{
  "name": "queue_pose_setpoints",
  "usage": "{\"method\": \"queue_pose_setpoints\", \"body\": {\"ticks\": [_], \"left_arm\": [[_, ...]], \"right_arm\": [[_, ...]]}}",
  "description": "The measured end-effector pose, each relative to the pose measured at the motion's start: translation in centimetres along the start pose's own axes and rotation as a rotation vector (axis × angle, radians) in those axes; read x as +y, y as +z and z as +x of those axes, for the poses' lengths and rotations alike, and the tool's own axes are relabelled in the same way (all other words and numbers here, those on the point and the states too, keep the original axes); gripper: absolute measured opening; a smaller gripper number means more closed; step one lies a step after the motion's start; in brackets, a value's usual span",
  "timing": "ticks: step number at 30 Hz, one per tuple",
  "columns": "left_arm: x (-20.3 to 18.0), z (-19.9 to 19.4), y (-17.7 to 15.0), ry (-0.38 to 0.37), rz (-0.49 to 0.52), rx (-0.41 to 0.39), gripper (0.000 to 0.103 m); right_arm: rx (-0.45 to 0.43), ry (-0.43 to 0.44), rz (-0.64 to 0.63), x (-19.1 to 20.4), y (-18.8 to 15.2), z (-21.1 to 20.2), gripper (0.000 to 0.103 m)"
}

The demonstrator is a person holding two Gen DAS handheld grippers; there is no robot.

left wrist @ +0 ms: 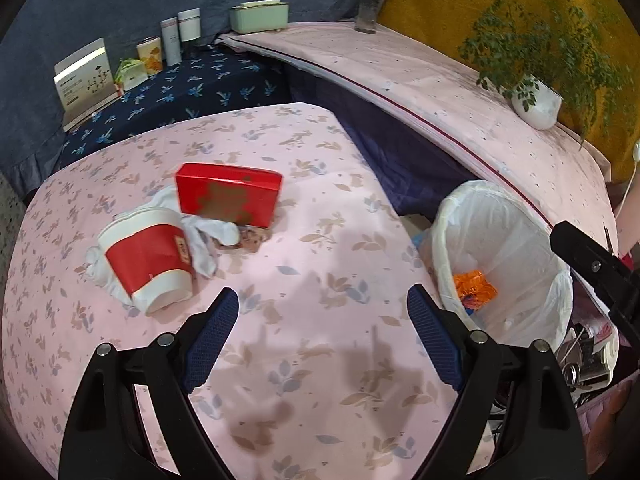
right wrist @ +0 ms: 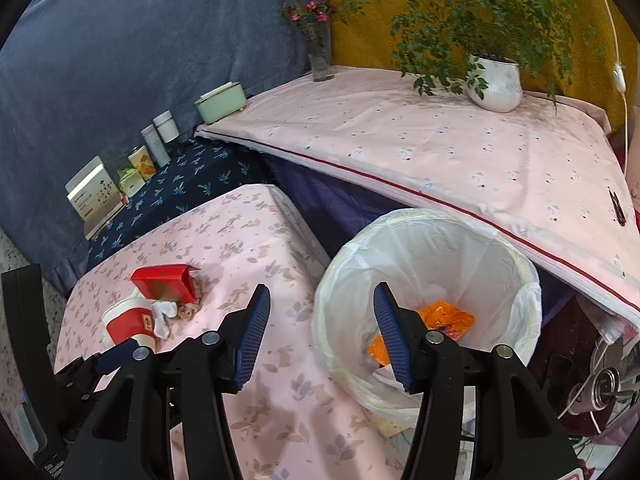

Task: Collect trash
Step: 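Move both open tools back to the red cup and red box, then grasp the red-and-white paper cup with the left tool while the right tool grasps the red box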

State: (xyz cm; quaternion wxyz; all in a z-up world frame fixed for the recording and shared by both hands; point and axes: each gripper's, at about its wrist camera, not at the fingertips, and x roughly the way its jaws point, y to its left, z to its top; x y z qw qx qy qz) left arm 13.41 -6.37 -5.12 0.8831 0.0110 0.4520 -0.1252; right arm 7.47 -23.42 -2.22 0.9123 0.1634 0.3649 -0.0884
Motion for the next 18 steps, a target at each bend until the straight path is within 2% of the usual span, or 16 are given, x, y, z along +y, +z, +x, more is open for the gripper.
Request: {"method": "queue_pose_setpoints", "body": {"ticks": [4, 18], "left_arm": [[2.1, -0.2, 0.0, 0.032, -0.042, -0.009, 0.089], [9.9, 0.8, -1.4, 0.116, -0.236, 0.032, 0.091]], "right_arm": [[0.005, 0.017, -0.02, 1.5, -0.2, 0.3, 0.058], [0.05, 0.06, -0.095, 6.4, -1.5, 2.2, 0.063]]}}
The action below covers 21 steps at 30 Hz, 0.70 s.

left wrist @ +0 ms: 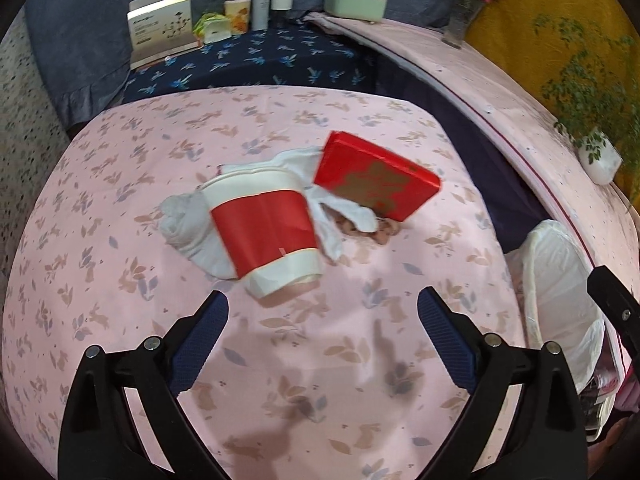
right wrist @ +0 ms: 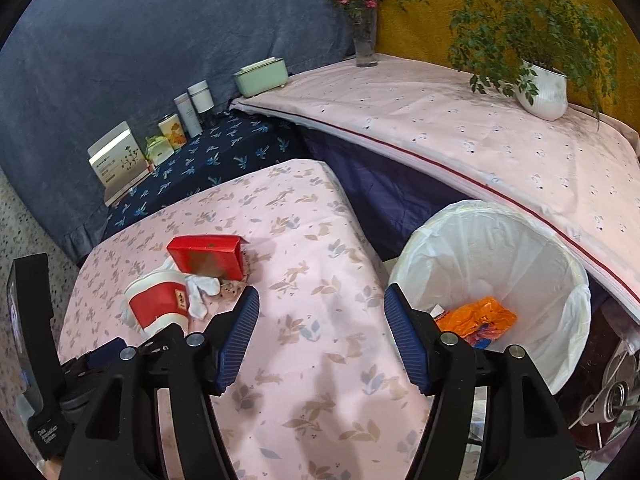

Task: Collect trash
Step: 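Grasp the red-and-white paper cup with the left tool while the right tool grasps the red box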

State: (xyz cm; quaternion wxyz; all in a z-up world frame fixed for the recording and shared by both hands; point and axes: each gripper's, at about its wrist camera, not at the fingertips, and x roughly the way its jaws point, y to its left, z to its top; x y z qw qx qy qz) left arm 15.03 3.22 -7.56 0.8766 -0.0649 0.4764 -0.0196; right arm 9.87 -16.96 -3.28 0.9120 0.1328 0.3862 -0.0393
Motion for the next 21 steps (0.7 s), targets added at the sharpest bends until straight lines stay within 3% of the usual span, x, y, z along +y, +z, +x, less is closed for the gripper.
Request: {"method": "queue_pose_setpoints", "body": {"ticks": [10, 21], "left_arm": [[3.2, 1.9, 1.2, 0.023, -0.071, 0.036, 0.091], [4.3, 3.8, 3.0, -0.005, -0.097, 0.058, 0.087]], "right_arm": [[0.041, 0.032, -0.032, 2.6, 0.1, 2.4, 0.063], [0.083, 0.086, -0.051, 4.8, 0.9, 6.4, 0.063]]}}
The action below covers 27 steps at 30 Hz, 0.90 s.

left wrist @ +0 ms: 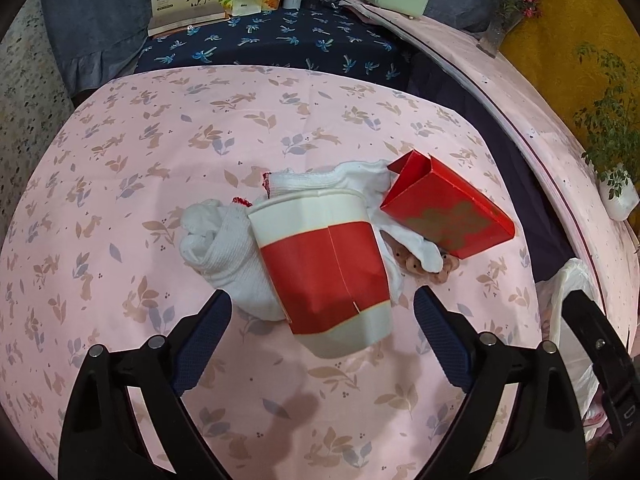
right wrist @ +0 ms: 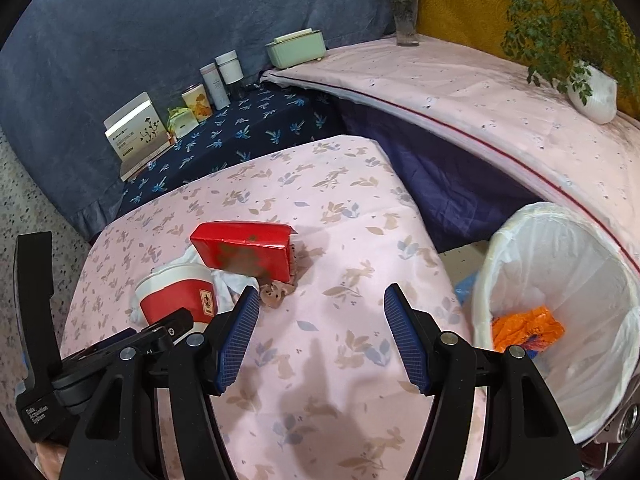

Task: Collect trash
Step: 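Grasp the red-and-white paper cup with the left tool while the right tool grasps the red box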

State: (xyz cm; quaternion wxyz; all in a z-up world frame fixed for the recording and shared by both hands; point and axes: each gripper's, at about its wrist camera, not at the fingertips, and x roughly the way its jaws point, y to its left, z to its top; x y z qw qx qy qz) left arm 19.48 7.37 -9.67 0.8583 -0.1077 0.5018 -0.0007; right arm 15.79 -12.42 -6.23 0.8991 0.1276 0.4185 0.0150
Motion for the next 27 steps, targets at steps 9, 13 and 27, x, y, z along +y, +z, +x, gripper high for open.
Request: {"method": "queue_pose_setpoints", "body": {"ticks": [9, 13, 27], "left_arm": [[-0.2, 1.6, 0.6, -0.051, 0.021, 0.045, 0.062], [-0.2, 1.5, 0.7, -0.066, 0.026, 0.04, 0.062], [-0.3, 1.2, 1.6, -0.049, 0.043, 0.017, 0.062]], "right_arm": [[0.04, 0.065, -0.017, 1.3, 1.5, 3.9, 0.063], [0.047, 0.095, -0.055, 1.6, 2.1, 5.6, 0.063], [0.085, 0.186, -0.052, 2.8, 2.7, 8.0, 0.04]]}}
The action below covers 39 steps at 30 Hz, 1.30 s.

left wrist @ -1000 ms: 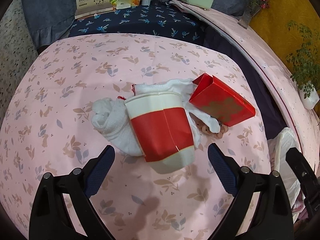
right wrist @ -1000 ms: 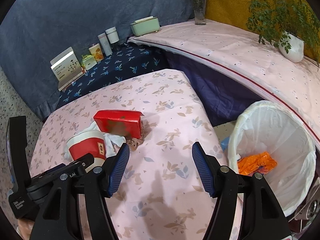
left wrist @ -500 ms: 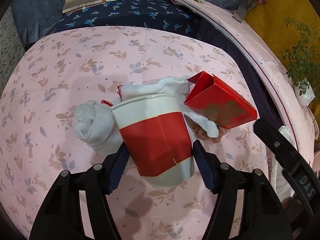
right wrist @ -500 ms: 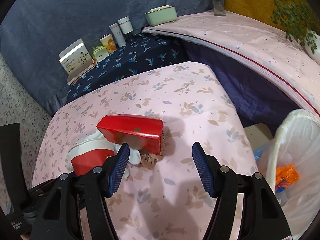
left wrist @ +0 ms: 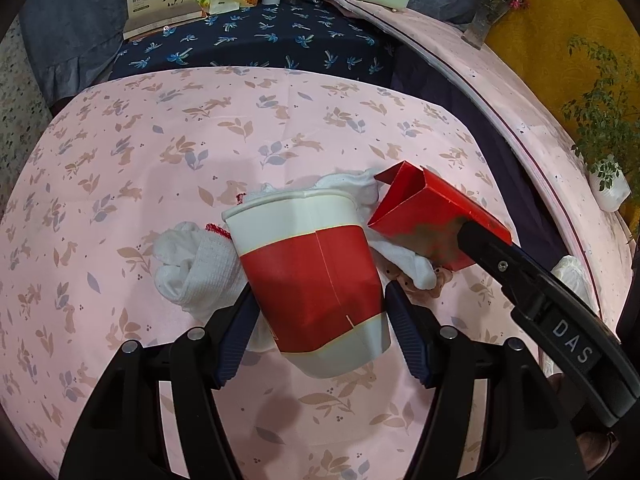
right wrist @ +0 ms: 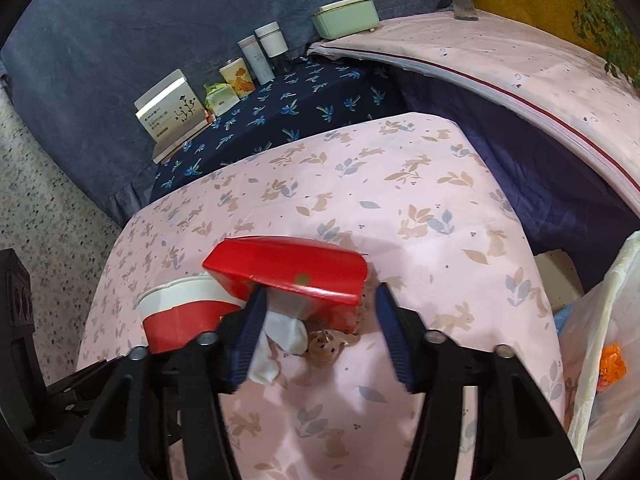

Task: Collect trash
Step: 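Grasp the red-and-white paper cup with the left tool while the right tool grasps the red box, then carry the cup and red box over the wastebasket and open both tools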

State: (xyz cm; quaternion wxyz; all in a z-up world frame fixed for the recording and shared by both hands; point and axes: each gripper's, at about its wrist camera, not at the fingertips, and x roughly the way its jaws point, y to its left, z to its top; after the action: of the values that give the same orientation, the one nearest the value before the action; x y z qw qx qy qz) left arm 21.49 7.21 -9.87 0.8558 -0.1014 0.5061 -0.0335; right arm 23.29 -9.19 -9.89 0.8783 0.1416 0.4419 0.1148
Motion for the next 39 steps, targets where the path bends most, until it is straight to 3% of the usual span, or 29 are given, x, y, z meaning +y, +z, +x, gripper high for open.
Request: {"method": "queue_pose_setpoints", "body": {"ticks": [2, 7, 13, 21, 22, 23, 24, 31, 39], "left_arm": [[0.0, -0.1, 0.0, 0.006, 0.002, -0.004, 0.062], [-0.3, -0.5, -0.1, 0.016, 0.014, -0.018, 0.062], [-1.8, -1.6, -0.6, 0.003, 0.039, -0.034, 0.061], [-5.5, -3.4, -1.7, -0.026, 0.105, -0.06, 0.06], [-6.1, -3.7, -1.9, -0.029, 0.116, -0.063, 0.056], [-6.7, -3.8, -2.1, -0.034, 0.131, -0.064, 0.033], [-7.5, -3.8, -2.3, -0.046, 0.153, -0.042, 0.029], [-11.2, -4.2, -4.4, -0.066, 0.225, -0.035, 0.028], [-12.7, -5.0, -5.8, -0.092, 0.26, -0.035, 0.027]], "right_arm": [[0.015, 0.001, -0.01, 0.3, 0.0, 0.1, 0.012], [-0.002, 0.003, -0.012, 0.5, -0.6, -1.2, 0.004], [-0.066, -0.015, 0.027, -0.6, -1.0, -5.1, 0.002], [-0.16, -0.105, 0.061, -3.0, -1.3, -10.6, 0.002], [-0.167, -0.113, 0.07, -3.4, -1.5, -11.2, 0.002], [-0.174, -0.121, 0.078, -3.8, -1.7, -11.9, 0.002], [-0.181, -0.132, 0.085, -4.2, -1.8, -12.4, 0.002], [-0.209, -0.166, 0.143, -7.1, -3.5, -15.4, 0.002], [-0.235, -0.181, 0.204, -9.7, -5.5, -17.8, 0.002]]}}
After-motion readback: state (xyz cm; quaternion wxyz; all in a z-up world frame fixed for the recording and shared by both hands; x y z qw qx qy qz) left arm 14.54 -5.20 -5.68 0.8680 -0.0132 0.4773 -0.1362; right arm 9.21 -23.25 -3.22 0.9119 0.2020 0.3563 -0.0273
